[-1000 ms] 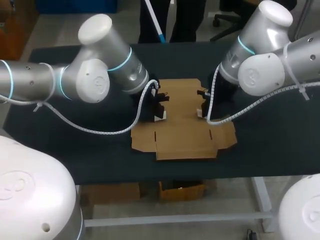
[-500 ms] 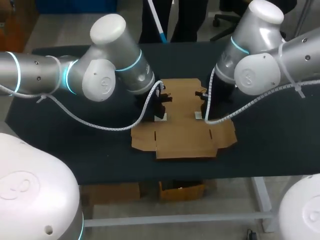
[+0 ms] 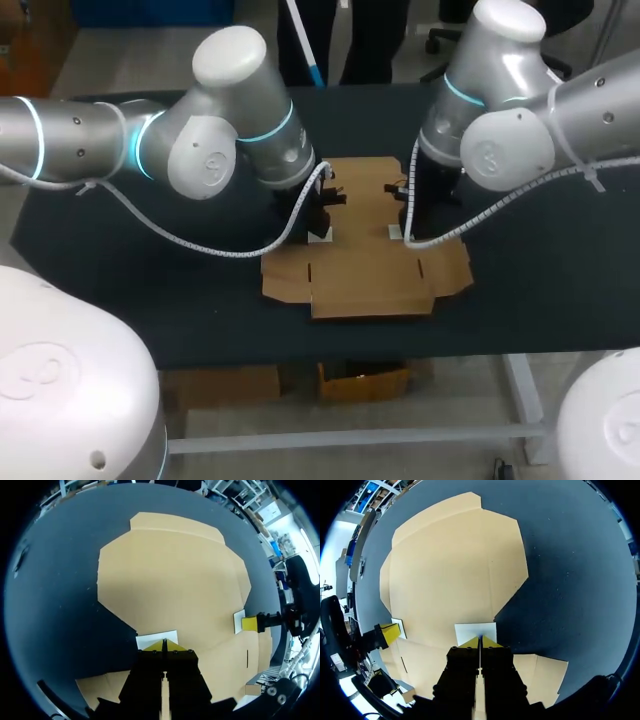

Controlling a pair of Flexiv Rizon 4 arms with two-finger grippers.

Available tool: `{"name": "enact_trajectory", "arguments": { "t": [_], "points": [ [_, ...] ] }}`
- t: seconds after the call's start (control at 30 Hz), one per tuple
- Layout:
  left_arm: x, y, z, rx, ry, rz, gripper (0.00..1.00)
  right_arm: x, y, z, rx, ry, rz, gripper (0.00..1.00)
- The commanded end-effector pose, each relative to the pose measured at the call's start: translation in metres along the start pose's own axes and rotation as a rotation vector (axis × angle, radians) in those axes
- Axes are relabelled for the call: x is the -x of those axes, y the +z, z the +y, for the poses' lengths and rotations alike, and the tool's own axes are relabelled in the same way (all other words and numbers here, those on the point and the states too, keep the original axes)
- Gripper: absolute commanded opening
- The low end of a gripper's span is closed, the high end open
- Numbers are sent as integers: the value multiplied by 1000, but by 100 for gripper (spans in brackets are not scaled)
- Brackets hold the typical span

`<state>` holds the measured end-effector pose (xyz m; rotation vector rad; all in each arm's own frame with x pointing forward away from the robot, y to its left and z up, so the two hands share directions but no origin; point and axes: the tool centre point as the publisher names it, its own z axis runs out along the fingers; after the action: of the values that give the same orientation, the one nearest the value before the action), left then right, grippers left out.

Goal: Assemble the packaging by folding the flat box into shape, placing the metal phone stand inside, and closing the box properly

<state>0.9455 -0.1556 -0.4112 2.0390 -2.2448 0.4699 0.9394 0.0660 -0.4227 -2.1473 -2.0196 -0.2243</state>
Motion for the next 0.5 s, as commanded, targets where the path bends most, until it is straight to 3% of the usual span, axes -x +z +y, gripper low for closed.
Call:
{"name": "enact_trajectory", "arguments": {
  "t": [0.03, 0.5],
  "points": [
    [4, -6, 7, -8, -3, -9, 0, 1, 1, -3, 14, -7, 25, 0],
    [21, -42, 2, -37, 19, 30, 0, 24, -37, -2, 62, -45, 220, 0]
  ]
}}
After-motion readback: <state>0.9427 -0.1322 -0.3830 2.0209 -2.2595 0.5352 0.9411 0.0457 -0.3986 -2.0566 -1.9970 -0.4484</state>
